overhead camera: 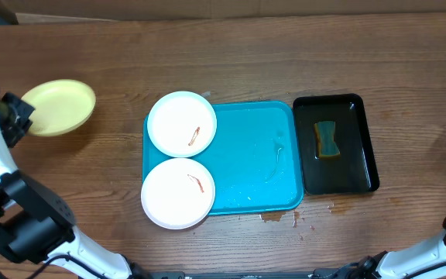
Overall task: Clean dirty plates on tray and stack at the side
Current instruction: 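Lift the yellow plate with the left gripper and place it left of tray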
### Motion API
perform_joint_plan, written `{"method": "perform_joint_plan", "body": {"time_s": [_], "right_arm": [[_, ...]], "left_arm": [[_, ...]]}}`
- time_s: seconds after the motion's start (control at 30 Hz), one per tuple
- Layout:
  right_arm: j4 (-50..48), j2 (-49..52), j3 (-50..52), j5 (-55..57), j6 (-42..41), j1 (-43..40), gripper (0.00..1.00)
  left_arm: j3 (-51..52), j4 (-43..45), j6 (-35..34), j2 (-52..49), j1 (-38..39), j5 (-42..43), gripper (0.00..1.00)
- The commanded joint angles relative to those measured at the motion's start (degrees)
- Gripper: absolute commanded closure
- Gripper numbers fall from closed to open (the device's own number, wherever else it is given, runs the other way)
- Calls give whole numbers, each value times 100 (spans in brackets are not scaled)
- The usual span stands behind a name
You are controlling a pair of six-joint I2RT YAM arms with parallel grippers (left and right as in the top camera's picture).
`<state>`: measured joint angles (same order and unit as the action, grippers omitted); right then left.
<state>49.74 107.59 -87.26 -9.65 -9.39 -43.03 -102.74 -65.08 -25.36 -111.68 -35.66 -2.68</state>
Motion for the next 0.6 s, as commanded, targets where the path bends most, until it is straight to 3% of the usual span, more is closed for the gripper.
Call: {"method": "perform_joint_plan", "body": {"time_s": [0.0, 0.2, 0.23, 0.27, 0.3, 0.33, 0.43, 0.57], "right_arm": [[-17, -74, -94, -4, -26, 26, 0], [-17, -74, -94, -4, -26, 26, 0], [-17, -74, -94, -4, -26, 26, 0], [-17, -74, -94, -4, -26, 26, 0], [-17, -74, -94, -4, -26, 26, 0], [-17, -74, -94, -4, -26, 26, 0], [-17, -74, -94, -4, -26, 26, 0], [-17, -74, -94, -4, -26, 26, 0]], "left_arm": [[74, 76, -33, -435, -70, -70, 96], [74, 348, 120, -1047, 35, 11, 95], [74, 382, 153, -1115, 57, 61, 89], [74, 407, 232, -1172, 81, 162, 73], [74, 411, 326, -1215, 96, 348, 31], [74, 407, 420, -1248, 111, 507, 0], [74, 387, 890, -1274, 120, 1384, 0], [70, 181, 1366, -1226, 129, 3211, 0]]}}
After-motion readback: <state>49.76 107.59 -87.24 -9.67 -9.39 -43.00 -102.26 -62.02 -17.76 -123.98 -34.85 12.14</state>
